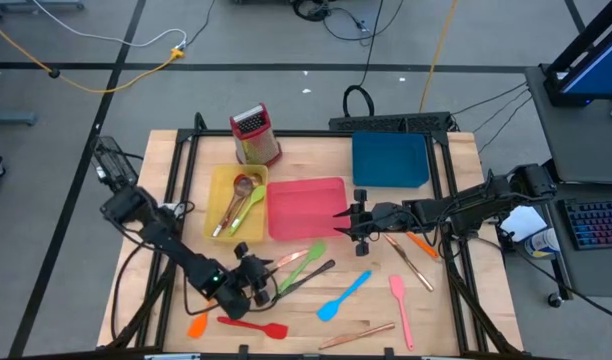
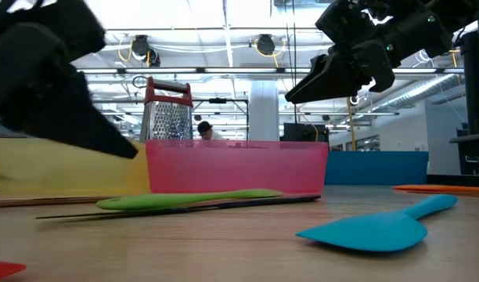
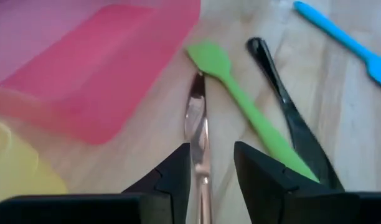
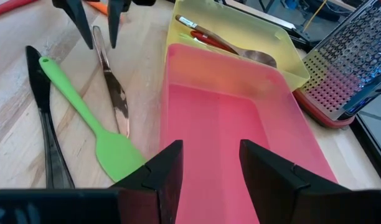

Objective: Pick & Place Kitchen Items
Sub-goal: Put the left gold table knife into the pink bin

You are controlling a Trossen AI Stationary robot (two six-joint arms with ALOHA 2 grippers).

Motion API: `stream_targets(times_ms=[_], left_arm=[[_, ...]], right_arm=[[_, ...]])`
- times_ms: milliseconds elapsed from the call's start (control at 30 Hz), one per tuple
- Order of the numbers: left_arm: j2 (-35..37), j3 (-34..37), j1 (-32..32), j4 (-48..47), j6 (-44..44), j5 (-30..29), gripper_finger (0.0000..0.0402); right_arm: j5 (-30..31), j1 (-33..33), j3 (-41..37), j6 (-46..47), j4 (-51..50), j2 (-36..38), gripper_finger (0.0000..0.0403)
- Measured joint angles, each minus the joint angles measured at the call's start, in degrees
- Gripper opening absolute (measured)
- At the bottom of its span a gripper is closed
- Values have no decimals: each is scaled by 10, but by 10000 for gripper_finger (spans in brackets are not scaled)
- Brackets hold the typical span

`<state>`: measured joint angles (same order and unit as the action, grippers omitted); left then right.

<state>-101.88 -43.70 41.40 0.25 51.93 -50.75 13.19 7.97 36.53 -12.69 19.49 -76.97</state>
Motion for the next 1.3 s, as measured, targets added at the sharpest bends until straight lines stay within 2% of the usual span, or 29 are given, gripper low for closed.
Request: stream_targets(times_ms=[300,433,600,700,800,967,1100,1300], left_arm=[[-70,22,55,-13,118,-40,129],[-97,47,72,34,148,-63,129],[-128,83,87,121,154,-81,129],[-138,94,91,141,148,-84,127],[-140,96,90,150,137,-87,107],[-143,97,78,194,110,-69,42],[-142,97,69,214,106,-68,14],[-141,97,60,243,76,-59,10]], right_arm=[[0,0,0,0,8,0,151],[0,0,0,0,24,0,151],[0,0,0,0,30,0,151],[0,0,0,0,30,0,150],[0,0,0,0,30,0,150],[0,0,0,-1,34,0,150],[0,0,0,-2,50,0,150],[-5,0,0,-2,59,0,150]])
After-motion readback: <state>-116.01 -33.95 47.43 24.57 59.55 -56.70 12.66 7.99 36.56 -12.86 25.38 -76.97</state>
